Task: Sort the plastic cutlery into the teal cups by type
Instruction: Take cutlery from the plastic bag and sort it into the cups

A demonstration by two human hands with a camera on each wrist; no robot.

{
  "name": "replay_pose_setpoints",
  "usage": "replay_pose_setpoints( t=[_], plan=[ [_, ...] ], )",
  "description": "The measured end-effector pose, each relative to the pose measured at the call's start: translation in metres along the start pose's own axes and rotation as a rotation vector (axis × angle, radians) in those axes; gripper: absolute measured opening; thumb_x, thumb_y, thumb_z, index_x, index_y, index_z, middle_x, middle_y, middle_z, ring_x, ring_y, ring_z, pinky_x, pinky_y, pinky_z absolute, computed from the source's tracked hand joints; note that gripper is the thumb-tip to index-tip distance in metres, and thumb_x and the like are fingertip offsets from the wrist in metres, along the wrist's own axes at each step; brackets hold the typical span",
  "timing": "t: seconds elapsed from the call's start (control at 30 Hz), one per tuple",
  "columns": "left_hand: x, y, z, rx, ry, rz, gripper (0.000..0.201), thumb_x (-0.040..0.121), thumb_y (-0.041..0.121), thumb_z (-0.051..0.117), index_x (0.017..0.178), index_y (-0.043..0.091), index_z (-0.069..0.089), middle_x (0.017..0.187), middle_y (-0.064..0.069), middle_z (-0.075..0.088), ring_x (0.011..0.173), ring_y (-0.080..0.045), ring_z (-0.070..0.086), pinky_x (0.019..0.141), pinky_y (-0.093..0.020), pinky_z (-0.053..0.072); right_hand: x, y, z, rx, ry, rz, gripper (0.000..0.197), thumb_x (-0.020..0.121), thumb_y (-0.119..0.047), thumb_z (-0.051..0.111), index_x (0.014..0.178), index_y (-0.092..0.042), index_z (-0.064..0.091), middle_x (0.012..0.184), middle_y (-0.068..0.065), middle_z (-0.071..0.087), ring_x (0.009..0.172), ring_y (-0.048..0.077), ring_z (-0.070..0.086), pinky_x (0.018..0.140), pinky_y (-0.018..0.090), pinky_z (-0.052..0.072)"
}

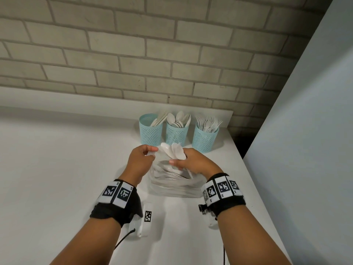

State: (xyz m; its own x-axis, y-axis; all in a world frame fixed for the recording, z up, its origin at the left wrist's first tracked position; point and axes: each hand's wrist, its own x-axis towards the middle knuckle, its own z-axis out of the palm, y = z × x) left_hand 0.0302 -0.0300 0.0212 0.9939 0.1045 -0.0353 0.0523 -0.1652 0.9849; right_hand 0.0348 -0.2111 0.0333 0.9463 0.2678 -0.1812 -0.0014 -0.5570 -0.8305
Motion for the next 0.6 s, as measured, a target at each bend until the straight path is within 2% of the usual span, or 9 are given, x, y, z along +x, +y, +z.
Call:
replay_pose_setpoints(
  t=[0.07, 0.13, 0.17, 0.23, 0.3, 0.37, 0.47, 0.57, 0.6],
  plan=[
    [0.002, -0.001, 0.001, 0.084, 0.033, -0.018, 0.020, 0.086, 0.001, 0.055, 0.097, 0.016, 0.062, 0.112, -0.009, 0.060, 0.101, -0.022, 0.057, 0.081, -0.027, 0.047, -0.001, -0.003, -0.004, 0.107, 0.030, -0.018, 0.015, 0.088, -0.026, 0.064, 0.096, -0.013, 0.063, 0.076, -0.003, 0.067, 0.064, 0.004, 0.061, 0.064, 0.010, 0.048],
    [0.003, 0.003, 0.002, 0.310, 0.022, 0.004, 0.024, 0.082, 0.014, 0.064, 0.103, 0.023, 0.061, 0.122, -0.007, 0.055, 0.117, -0.028, 0.049, 0.098, -0.038, 0.043, 0.000, -0.006, -0.006, 0.198, 0.077, -0.033, 0.011, 0.090, -0.023, 0.062, 0.096, -0.015, 0.063, 0.079, -0.001, 0.070, 0.071, 0.010, 0.067, 0.077, 0.021, 0.052],
    [0.003, 0.006, 0.003, 0.374, -0.007, 0.038, 0.031, 0.081, 0.018, 0.067, 0.110, 0.023, 0.060, 0.125, -0.006, 0.052, 0.120, -0.027, 0.047, 0.101, -0.040, 0.041, 0.002, -0.008, -0.007, 0.241, 0.105, -0.044, 0.010, 0.090, -0.023, 0.062, 0.097, -0.016, 0.063, 0.080, 0.000, 0.072, 0.075, 0.013, 0.068, 0.083, 0.027, 0.053],
    [0.000, 0.018, 0.009, 0.321, -0.104, 0.098, 0.045, 0.082, 0.019, 0.068, 0.124, 0.017, 0.052, 0.123, -0.002, 0.051, 0.117, -0.019, 0.046, 0.099, -0.032, 0.040, 0.007, -0.012, -0.010, 0.344, 0.167, -0.063, 0.011, 0.091, -0.024, 0.060, 0.099, -0.017, 0.062, 0.085, 0.001, 0.074, 0.088, 0.016, 0.070, 0.093, 0.033, 0.050],
    [-0.003, 0.031, 0.016, 0.169, -0.226, 0.086, 0.049, 0.087, 0.018, 0.064, 0.131, 0.013, 0.044, 0.117, 0.000, 0.053, 0.111, -0.014, 0.050, 0.089, -0.024, 0.039, 0.010, -0.018, -0.013, 0.458, 0.224, -0.078, 0.009, 0.093, -0.023, 0.057, 0.100, -0.019, 0.061, 0.091, 0.001, 0.074, 0.097, 0.014, 0.067, 0.096, 0.033, 0.048],
    [-0.003, 0.038, 0.024, 0.085, -0.319, 0.050, 0.048, 0.090, 0.021, 0.059, 0.134, 0.011, 0.040, 0.117, -0.001, 0.056, 0.108, -0.013, 0.053, 0.088, -0.024, 0.039, 0.012, -0.026, -0.013, 0.578, 0.250, -0.076, 0.011, 0.094, -0.022, 0.054, 0.103, -0.017, 0.059, 0.101, 0.004, 0.071, 0.099, 0.012, 0.065, 0.093, 0.031, 0.049],
    [-0.002, 0.039, 0.034, 0.029, -0.458, 0.021, 0.045, 0.096, 0.026, 0.050, 0.137, 0.011, 0.039, 0.125, -0.006, 0.058, 0.115, -0.019, 0.055, 0.100, -0.035, 0.044, 0.015, -0.031, -0.009, 0.652, 0.277, -0.046, 0.010, 0.094, -0.024, 0.054, 0.099, -0.018, 0.061, 0.107, 0.004, 0.069, 0.094, 0.018, 0.065, 0.082, 0.033, 0.052],
    [-0.001, 0.032, 0.040, -0.053, -0.573, 0.049, 0.026, 0.099, 0.028, 0.042, 0.121, 0.017, 0.052, 0.119, -0.011, 0.063, 0.112, -0.022, 0.059, 0.100, -0.039, 0.044, 0.015, -0.029, -0.004, 0.585, 0.291, 0.008, 0.015, 0.093, -0.032, 0.055, 0.097, -0.018, 0.061, 0.105, -0.003, 0.070, 0.083, 0.018, 0.065, 0.054, 0.024, 0.046],
    [-0.001, 0.029, 0.042, -0.081, -0.596, 0.048, 0.023, 0.099, 0.029, 0.041, 0.114, 0.018, 0.054, 0.112, -0.009, 0.065, 0.104, -0.020, 0.062, 0.097, -0.035, 0.046, 0.015, -0.028, -0.003, 0.596, 0.283, 0.024, 0.020, 0.093, -0.033, 0.055, 0.103, -0.016, 0.060, 0.107, -0.002, 0.070, 0.083, 0.016, 0.065, 0.054, 0.024, 0.048]
  ],
)
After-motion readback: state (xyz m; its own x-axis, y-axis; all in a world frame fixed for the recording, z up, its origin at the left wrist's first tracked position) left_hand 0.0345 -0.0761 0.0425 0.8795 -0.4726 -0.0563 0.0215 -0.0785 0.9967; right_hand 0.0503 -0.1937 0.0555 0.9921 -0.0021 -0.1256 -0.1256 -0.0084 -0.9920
